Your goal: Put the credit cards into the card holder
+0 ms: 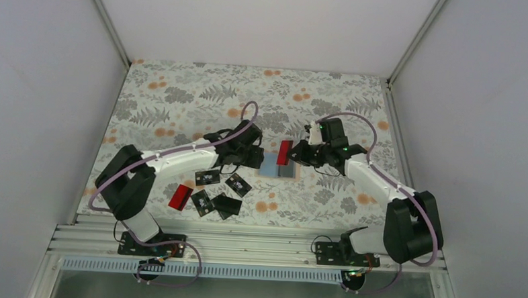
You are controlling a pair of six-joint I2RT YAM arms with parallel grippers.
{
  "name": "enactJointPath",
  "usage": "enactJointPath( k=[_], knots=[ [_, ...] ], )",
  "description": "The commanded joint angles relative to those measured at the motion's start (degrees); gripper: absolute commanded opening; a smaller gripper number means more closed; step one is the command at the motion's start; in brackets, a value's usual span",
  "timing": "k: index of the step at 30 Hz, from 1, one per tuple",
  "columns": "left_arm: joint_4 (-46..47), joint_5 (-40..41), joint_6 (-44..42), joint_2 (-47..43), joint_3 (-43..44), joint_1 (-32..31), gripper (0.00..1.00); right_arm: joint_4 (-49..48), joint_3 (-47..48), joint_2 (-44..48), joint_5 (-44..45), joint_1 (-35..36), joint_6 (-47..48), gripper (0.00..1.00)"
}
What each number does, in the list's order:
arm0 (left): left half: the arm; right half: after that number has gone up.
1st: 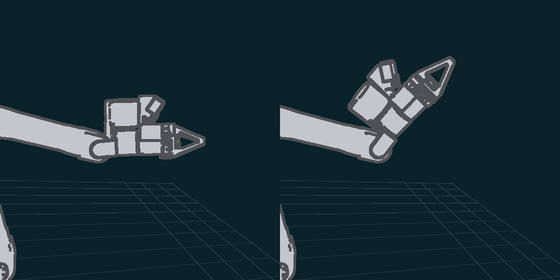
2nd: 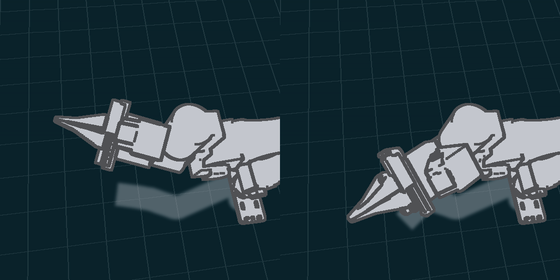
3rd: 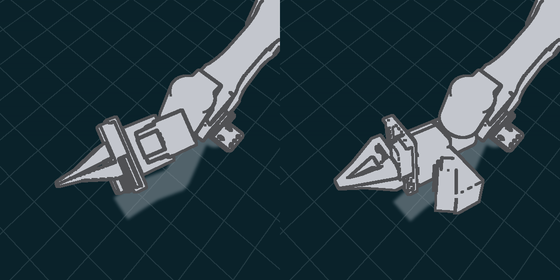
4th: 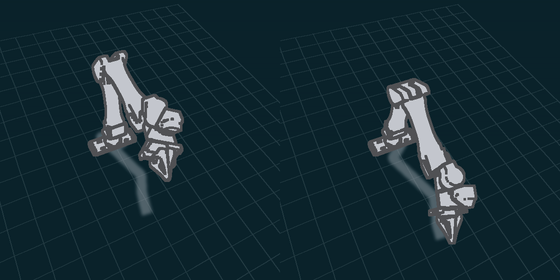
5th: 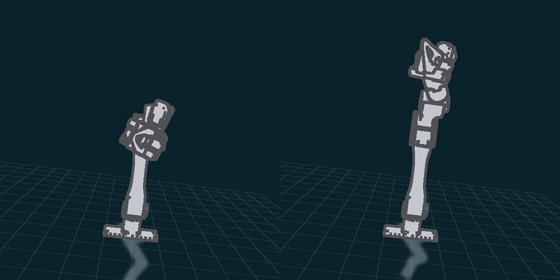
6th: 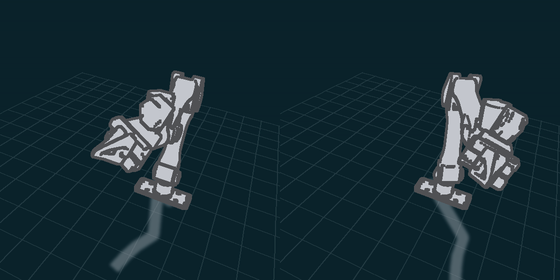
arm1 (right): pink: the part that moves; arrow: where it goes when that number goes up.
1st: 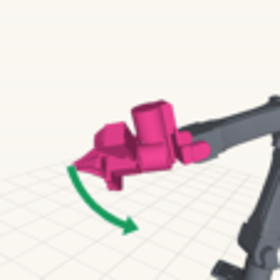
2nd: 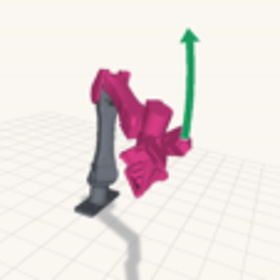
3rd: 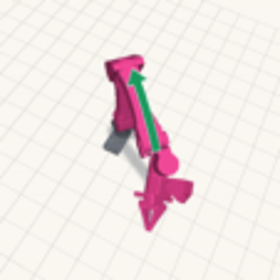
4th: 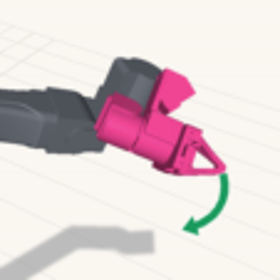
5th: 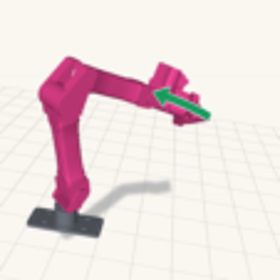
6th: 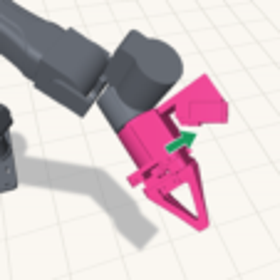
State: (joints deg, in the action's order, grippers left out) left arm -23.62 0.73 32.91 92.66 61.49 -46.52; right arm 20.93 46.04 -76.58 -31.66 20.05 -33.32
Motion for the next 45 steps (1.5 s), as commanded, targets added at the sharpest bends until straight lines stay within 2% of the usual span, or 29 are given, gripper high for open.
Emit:
enactJointPath(
  k=[1,10,14,20,26,38,45],
  knots=[
    [-2.43,1.48,-2.40,3.93,4.10,-1.65,0.57,0.73,0.12,-1.62,0.66,-0.27,1.82,0.04],
    [-6.49,7.10,-3.09,12.74,12.10,-3.81,0.64,0.39,-0.06,-4.59,1.05,-0.28,3.38,0.04],
    [-9.95,10.94,-2.69,16.34,15.77,-4.74,0.64,0.26,0.06,-5.41,0.95,-0.37,3.95,0.04],
    [-10.45,14.27,-1.71,19.05,16.16,-4.91,0.62,-0.14,-0.07,-6.41,0.44,-0.54,4.77,0.04],
    [-9.95,15.35,-1.15,20.22,16.36,-4.98,0.52,-0.56,-0.03,-7.92,-0.50,-0.55,5.26,0.04],
    [-7.12,16.49,1.57,16.89,12.79,-4.98,0.19,-1.24,0.86,-11.28,-1.52,-0.59,5.16,0.04],
    [-6.38,15.97,2.49,17.23,11.28,-4.99,0.17,-1.45,1.10,-12.53,-1.23,-0.64,4.85,0.04]
  ],
)
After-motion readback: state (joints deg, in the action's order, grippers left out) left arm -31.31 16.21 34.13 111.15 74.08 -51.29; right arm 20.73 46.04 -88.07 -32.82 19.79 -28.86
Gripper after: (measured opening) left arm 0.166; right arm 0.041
